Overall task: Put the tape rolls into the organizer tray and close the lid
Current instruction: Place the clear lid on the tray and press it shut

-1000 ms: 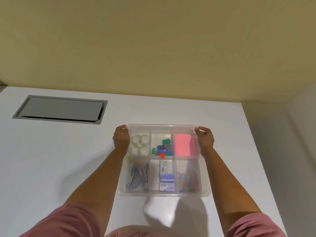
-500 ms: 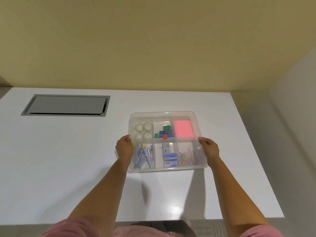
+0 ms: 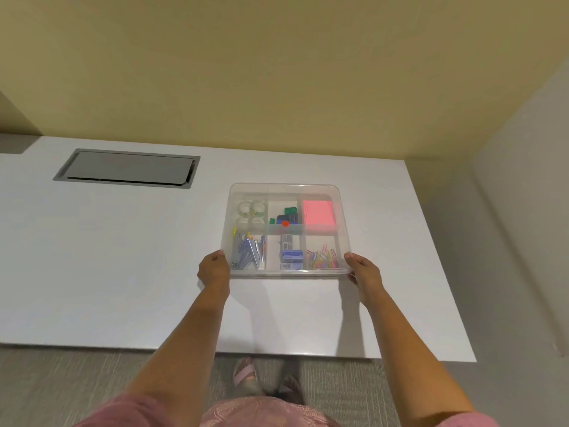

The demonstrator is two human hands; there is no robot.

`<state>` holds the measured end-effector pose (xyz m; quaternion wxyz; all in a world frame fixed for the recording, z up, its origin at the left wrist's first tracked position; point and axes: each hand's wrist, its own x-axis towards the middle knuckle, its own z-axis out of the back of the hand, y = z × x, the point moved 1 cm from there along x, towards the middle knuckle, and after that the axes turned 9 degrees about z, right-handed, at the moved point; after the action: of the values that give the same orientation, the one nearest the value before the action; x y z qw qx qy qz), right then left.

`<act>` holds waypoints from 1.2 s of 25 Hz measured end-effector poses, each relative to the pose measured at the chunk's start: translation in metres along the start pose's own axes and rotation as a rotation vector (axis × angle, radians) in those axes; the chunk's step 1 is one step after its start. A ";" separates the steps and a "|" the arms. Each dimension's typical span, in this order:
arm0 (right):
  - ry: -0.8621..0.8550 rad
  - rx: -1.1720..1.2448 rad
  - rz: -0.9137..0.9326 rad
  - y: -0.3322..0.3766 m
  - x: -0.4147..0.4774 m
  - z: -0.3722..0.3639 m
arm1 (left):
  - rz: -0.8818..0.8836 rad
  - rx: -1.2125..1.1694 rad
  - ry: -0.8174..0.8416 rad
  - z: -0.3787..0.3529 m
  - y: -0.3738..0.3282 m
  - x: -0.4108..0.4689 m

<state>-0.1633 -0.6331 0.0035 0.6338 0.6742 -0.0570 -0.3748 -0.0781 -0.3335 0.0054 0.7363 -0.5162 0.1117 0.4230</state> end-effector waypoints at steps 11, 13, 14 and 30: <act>-0.054 0.175 -0.045 -0.007 -0.013 -0.002 | 0.148 -0.128 0.034 0.003 0.016 0.001; -0.062 0.158 -0.045 -0.007 -0.012 -0.002 | 0.129 -0.109 0.025 0.003 0.015 -0.001; -0.063 0.148 -0.047 -0.006 -0.012 -0.002 | 0.132 -0.095 0.022 0.003 0.014 -0.002; 0.196 -1.312 0.608 0.027 0.007 -0.048 | -0.698 0.952 -0.047 -0.023 -0.020 -0.014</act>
<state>-0.1195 -0.6031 0.0210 0.9857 0.1406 0.0516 -0.0771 -0.0657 -0.3626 0.0165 0.9848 -0.1256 0.0968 0.0705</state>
